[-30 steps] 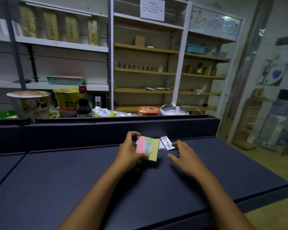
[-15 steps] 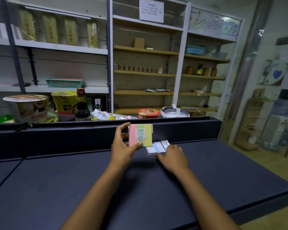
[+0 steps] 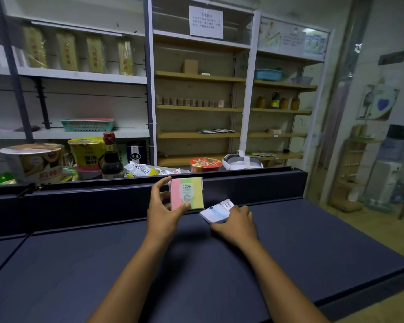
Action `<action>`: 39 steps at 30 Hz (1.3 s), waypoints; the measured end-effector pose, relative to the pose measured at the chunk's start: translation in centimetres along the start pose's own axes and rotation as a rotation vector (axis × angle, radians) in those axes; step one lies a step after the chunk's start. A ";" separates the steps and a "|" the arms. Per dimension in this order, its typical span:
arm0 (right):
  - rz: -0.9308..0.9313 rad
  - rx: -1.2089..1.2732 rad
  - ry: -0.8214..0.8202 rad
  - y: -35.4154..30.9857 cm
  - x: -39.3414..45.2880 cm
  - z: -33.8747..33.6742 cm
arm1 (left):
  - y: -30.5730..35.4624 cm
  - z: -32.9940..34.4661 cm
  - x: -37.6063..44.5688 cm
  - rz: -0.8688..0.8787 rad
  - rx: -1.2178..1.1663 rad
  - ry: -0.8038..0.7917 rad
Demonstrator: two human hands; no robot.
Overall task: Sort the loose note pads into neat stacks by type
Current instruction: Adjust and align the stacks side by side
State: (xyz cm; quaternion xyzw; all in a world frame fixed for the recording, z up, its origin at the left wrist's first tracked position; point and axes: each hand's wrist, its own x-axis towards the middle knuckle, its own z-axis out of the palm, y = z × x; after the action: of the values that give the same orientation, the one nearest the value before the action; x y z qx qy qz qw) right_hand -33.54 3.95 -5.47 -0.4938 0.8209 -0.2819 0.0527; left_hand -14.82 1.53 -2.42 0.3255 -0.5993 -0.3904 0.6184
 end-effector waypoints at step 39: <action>-0.224 1.099 -0.018 -7.3 -21.4 -0.7 | 6.1 -20.4 -13.0 0.013 -0.123 0.121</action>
State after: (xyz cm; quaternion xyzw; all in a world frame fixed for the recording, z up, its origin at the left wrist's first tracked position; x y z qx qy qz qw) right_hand -17.27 19.64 -5.27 -0.4803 0.4952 -0.6680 0.2789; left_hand 6.32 14.51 -4.85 0.3060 -0.5381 -0.4020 0.6747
